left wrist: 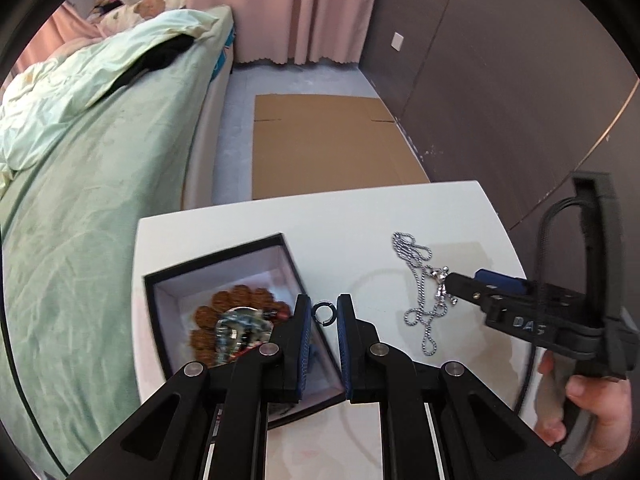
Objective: Organize jewelry
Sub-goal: 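Drop silver ring in box with left gripper while right gripper grasps bear-pendant necklace, then lift the silver bear-pendant necklace high and carry it over the box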
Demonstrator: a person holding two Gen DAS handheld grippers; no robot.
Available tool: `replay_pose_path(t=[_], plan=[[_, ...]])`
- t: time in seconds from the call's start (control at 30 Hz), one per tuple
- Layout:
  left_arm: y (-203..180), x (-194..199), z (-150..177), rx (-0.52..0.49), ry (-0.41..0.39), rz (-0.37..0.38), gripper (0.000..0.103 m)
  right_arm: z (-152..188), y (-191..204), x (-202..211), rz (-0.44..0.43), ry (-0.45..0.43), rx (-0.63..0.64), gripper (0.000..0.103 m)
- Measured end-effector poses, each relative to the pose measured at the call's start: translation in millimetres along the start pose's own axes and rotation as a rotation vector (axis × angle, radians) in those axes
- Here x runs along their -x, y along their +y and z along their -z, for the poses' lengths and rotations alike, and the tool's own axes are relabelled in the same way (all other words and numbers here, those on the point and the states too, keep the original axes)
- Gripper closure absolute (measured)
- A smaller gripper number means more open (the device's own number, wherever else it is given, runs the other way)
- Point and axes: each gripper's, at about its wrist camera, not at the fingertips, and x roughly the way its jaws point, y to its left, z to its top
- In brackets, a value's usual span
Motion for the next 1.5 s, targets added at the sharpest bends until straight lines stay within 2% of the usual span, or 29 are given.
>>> replay_pose_path(t=[0.13, 0.2, 0.4, 0.43, 0.47, 0.63, 0.7, 0.77, 0.83, 0.87, 0.9, 0.93, 1.17, 1.3, 1.4, 1.5], plan=[[14, 7, -1, 0.016, -0.011, 0.002, 0.090, -2, 9, -12, 0.045, 0.023, 0.036, 0.050], [21, 9, -1, 0.025, -0.015, 0.005, 0.090, -2, 14, -17, 0.075, 0.033, 0.055, 0.053], [42, 16, 6, 0.061, -0.047, 0.015, 0.090, 2, 35, -23, 0.185, 0.007, 0.175, 0.059], [46, 15, 8, 0.070, -0.047, 0.024, 0.090, 4, 38, -24, 0.210, 0.003, 0.197, 0.069], [49, 14, 10, 0.082, -0.045, 0.032, 0.090, 5, 40, -23, 0.214, 0.005, 0.204, 0.086], [64, 9, 22, 0.121, -0.081, 0.133, 0.090, 7, 37, -17, 0.188, 0.014, 0.190, 0.087], [71, 11, 25, 0.139, -0.113, 0.169, 0.089, 8, 37, -9, 0.183, -0.010, 0.182, 0.087], [78, 10, 24, 0.178, -0.105, 0.184, 0.088, 5, 40, 3, 0.172, -0.048, 0.166, 0.087], [81, 11, 19, 0.190, -0.077, 0.228, 0.075, 5, 44, 18, 0.158, -0.092, 0.161, 0.087], [82, 13, 19, 0.178, -0.078, 0.237, 0.048, 6, 47, 25, 0.154, -0.115, 0.164, 0.087], [83, 16, 19, 0.173, -0.084, 0.235, 0.025, 6, 50, 32, 0.149, -0.137, 0.168, 0.087], [85, 22, 22, 0.178, -0.106, 0.246, 0.022, 6, 53, 40, 0.142, -0.163, 0.174, 0.087], [104, 45, 25, 0.198, -0.153, 0.266, 0.022, 14, 93, 87, 0.127, -0.330, 0.238, 0.087], [114, 51, 26, 0.207, -0.165, 0.258, 0.022, 11, 113, 109, 0.131, -0.383, 0.262, 0.087], [120, 59, 28, 0.211, -0.188, 0.257, 0.022, 5, 131, 137, 0.133, -0.445, 0.274, 0.087], [126, 64, 28, 0.229, -0.200, 0.285, 0.022, 0, 151, 173, 0.100, -0.506, 0.281, 0.087]])
